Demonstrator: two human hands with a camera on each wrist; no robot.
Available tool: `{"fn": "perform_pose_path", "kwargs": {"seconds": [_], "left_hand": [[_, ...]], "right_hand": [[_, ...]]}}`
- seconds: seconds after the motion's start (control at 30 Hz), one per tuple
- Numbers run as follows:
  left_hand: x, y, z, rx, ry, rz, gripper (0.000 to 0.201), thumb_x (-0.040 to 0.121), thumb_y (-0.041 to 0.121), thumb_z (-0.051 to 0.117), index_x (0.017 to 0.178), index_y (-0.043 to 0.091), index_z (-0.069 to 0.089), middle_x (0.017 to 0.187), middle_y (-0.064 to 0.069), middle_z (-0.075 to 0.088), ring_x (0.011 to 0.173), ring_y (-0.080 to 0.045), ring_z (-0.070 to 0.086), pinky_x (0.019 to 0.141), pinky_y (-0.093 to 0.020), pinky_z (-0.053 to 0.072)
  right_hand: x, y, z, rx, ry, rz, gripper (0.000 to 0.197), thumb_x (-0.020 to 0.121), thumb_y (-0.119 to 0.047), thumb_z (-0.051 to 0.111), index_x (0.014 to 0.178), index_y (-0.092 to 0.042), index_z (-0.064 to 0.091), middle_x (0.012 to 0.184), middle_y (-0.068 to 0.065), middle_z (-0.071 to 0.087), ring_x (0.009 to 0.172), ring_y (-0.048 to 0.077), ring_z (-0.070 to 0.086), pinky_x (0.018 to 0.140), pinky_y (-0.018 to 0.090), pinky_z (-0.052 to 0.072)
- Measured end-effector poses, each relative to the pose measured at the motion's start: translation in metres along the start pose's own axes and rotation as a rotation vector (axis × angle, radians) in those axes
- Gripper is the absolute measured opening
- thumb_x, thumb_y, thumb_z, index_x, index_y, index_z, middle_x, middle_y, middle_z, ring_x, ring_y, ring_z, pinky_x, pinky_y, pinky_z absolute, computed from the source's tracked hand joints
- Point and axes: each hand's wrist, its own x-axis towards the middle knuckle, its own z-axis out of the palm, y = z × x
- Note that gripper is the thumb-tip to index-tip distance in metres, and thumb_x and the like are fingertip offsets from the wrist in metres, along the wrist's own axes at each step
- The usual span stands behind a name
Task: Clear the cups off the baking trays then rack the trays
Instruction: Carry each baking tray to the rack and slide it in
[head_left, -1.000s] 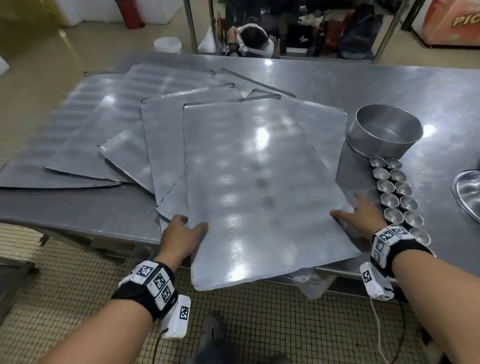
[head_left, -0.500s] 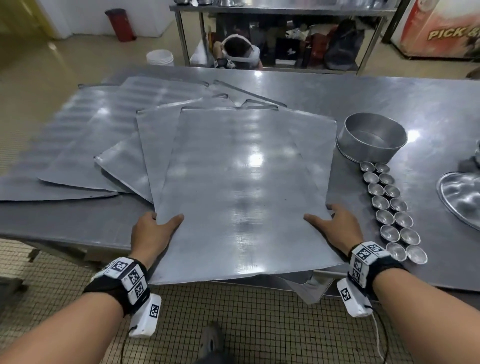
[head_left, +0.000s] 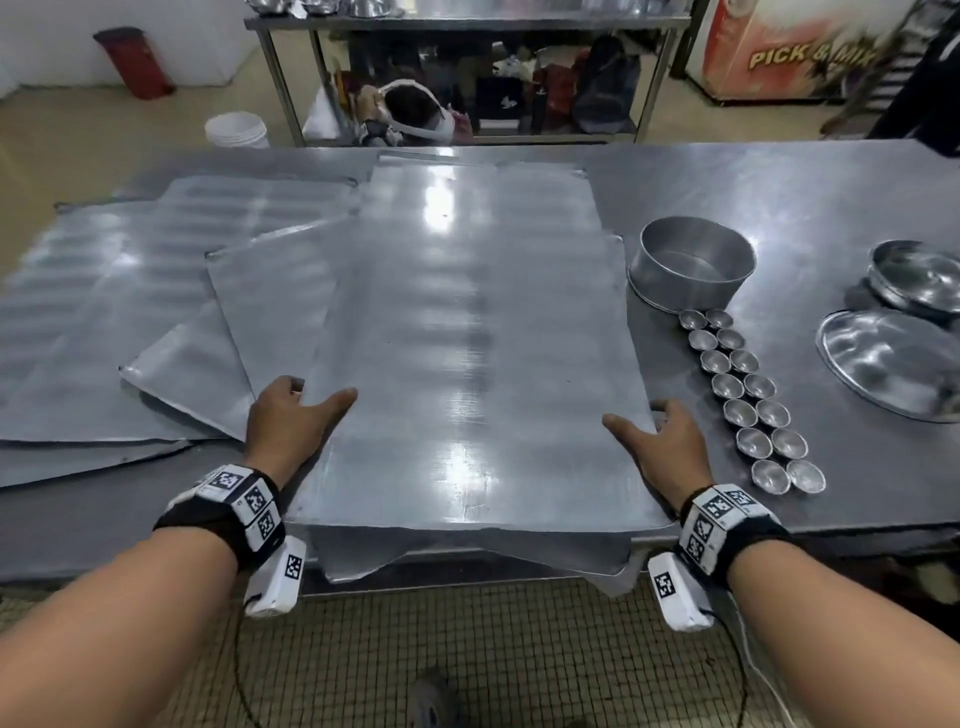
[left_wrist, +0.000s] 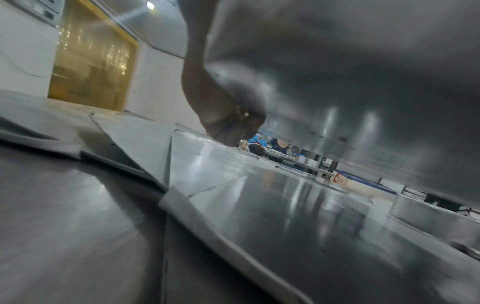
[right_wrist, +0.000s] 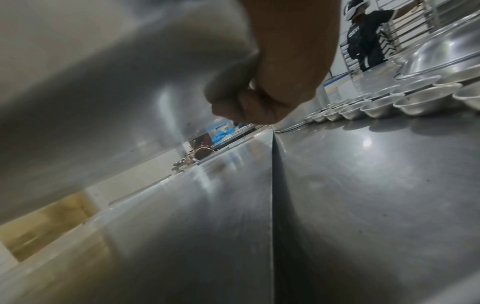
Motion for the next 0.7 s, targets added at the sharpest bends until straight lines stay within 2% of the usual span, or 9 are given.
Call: {"fn": "perform_pose_path", "kwargs": {"seconds": [0.07,0.17,0.23,0.3,0.4,0.47,0.57,0.63,0.7], "left_hand": [[0.017,0.002,0.005,0.014,-0.028,-0.001,0.080,0.061,0.076,0.076,0.111,0.015,0.066,0.110,-0.006,0.071,0.100,-0.027,0.066,0.089,-0.045,0.056],[0.038,-0.001,0.013,0.022,-0.084,-0.001,0.090,0.061,0.077,0.077,0.122,0.011,0.064,0.122,-0.009,0.068,0.109,-0.030,0.065,0.095,-0.048,0.054],[0.050,-0.003,0.019,0.008,-0.105,0.004,0.083,0.058,0.077,0.077,0.112,0.015,0.067,0.112,-0.006,0.072,0.100,-0.027,0.068,0.090,-0.048,0.057],[0.060,-0.001,0.024,-0.008,-0.115,0.007,0.069,0.058,0.073,0.080,0.098,0.018,0.066,0.097,0.001,0.072,0.088,-0.024,0.070,0.083,-0.047,0.060],[0.070,0.011,0.031,-0.023,-0.148,0.019,0.048,0.069,0.055,0.085,0.088,0.024,0.054,0.086,0.008,0.059,0.090,-0.028,0.068,0.082,-0.048,0.059],[0.077,0.018,0.035,-0.013,-0.175,0.046,0.045,0.074,0.050,0.085,0.091,0.024,0.053,0.085,0.010,0.054,0.091,-0.027,0.065,0.085,-0.046,0.058],[0.094,0.025,0.040,0.081,-0.218,0.089,0.049,0.079,0.051,0.081,0.106,0.017,0.059,0.099,0.003,0.054,0.092,-0.022,0.056,0.089,-0.039,0.052],[0.111,0.023,0.041,0.157,-0.285,0.110,0.046,0.083,0.053,0.076,0.101,0.014,0.059,0.101,0.002,0.058,0.092,-0.023,0.058,0.086,-0.037,0.050],[0.129,0.019,0.042,0.241,-0.377,0.131,0.049,0.085,0.052,0.073,0.100,0.006,0.065,0.101,-0.007,0.069,0.096,-0.031,0.065,0.086,-0.042,0.052]], "right_hand": [[-0.002,0.002,0.007,-0.019,0.040,0.015,0.064,0.069,-0.050,0.088,0.118,-0.021,0.059,0.108,-0.004,0.071,0.096,0.013,0.069,0.082,0.035,0.058],[-0.005,0.003,0.017,-0.028,0.082,0.045,0.066,0.072,-0.049,0.086,0.123,-0.018,0.057,0.110,-0.004,0.067,0.098,0.014,0.064,0.082,0.030,0.051],[-0.005,0.005,0.023,-0.034,0.098,0.057,0.059,0.073,-0.047,0.086,0.118,-0.022,0.058,0.105,-0.007,0.066,0.095,0.013,0.064,0.079,0.027,0.048],[-0.003,0.003,0.027,-0.038,0.117,0.067,0.051,0.072,-0.048,0.087,0.110,-0.027,0.059,0.098,-0.013,0.069,0.089,0.008,0.067,0.072,0.025,0.050],[0.001,-0.001,0.030,-0.063,0.139,0.071,0.048,0.073,-0.047,0.087,0.106,-0.026,0.059,0.093,-0.015,0.068,0.083,0.000,0.065,0.066,0.020,0.048],[0.007,-0.003,0.032,-0.070,0.157,0.076,0.047,0.072,-0.048,0.087,0.105,-0.028,0.059,0.095,-0.010,0.070,0.086,0.009,0.068,0.073,0.027,0.052],[0.017,-0.002,0.035,-0.131,0.147,0.107,0.047,0.074,-0.050,0.084,0.106,-0.027,0.058,0.101,-0.005,0.070,0.093,0.018,0.069,0.083,0.034,0.056],[0.021,-0.003,0.036,-0.214,0.118,0.129,0.048,0.076,-0.052,0.081,0.110,-0.024,0.062,0.105,-0.003,0.071,0.096,0.021,0.069,0.088,0.037,0.055],[0.027,-0.002,0.035,-0.311,0.079,0.132,0.049,0.079,-0.049,0.079,0.115,-0.017,0.067,0.110,0.003,0.072,0.100,0.025,0.068,0.089,0.036,0.054]]}}
